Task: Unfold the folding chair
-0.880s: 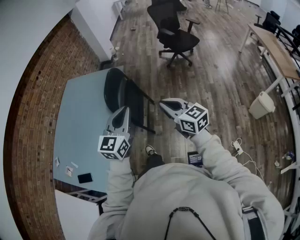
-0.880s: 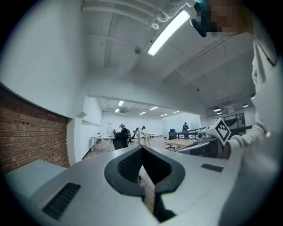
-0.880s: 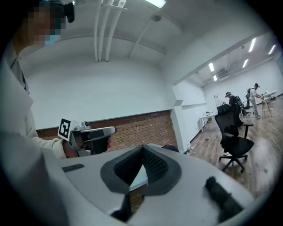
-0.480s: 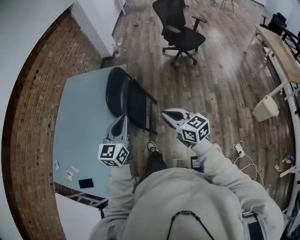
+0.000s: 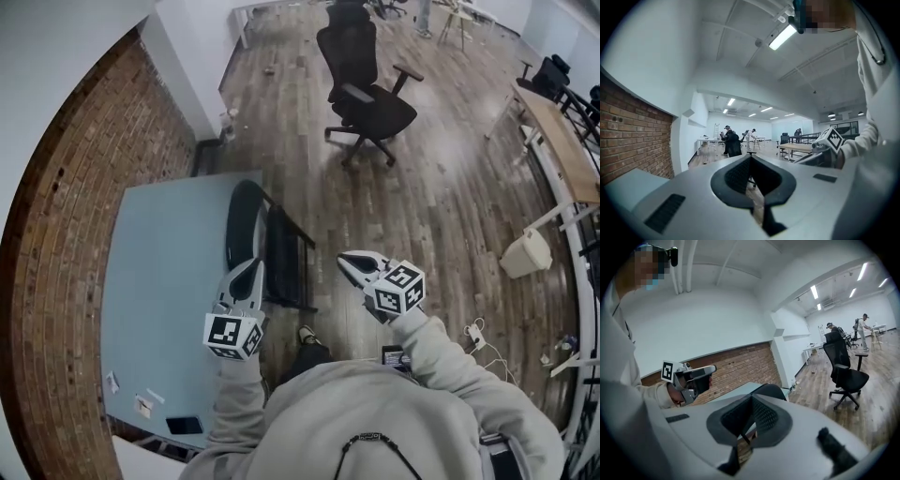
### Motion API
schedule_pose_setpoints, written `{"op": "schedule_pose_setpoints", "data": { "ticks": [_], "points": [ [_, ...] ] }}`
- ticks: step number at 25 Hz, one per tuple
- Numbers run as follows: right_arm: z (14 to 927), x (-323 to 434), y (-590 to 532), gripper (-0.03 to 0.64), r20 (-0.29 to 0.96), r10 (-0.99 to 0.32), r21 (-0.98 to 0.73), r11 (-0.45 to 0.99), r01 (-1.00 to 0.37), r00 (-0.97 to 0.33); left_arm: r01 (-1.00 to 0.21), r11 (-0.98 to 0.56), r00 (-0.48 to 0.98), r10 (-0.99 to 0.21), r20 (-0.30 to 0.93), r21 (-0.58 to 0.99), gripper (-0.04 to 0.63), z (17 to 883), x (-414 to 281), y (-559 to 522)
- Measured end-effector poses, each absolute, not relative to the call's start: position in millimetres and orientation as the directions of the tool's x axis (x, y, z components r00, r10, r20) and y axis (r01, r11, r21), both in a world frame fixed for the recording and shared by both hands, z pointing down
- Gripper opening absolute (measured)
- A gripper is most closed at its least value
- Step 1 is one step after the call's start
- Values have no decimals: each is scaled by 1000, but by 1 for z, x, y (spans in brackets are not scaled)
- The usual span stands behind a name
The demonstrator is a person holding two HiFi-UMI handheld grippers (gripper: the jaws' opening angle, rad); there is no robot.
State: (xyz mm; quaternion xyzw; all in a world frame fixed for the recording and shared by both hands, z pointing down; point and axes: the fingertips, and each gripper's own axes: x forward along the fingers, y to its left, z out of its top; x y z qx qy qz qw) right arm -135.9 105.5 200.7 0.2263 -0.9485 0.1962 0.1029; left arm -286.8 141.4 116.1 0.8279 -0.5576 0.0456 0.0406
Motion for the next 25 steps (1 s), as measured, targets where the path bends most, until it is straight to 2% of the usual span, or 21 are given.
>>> {"op": "schedule_pose_setpoints", "data": {
  "ticks": [9,15,21,25],
  "points": [
    [123,-187,2,6,196,-523,-239,795,-558,-830,-846,-532,529,-846,74,-35,6,73,-328,42],
    [119,-210,-28,6,193,-566,-256,760,-598,-802,-869,-495,491,-862,122,2,6,95,-355,26],
    [133,-244,-37,6,218,-527,-269,777,-569,-822,-871,-489,491,-865,102,50,6,99,-385,18],
    [161,-262,-44,6,280,-489,-302,772,-559,-826,-888,-456,459,-872,168,61,6,127,-404,11]
  ]
}}
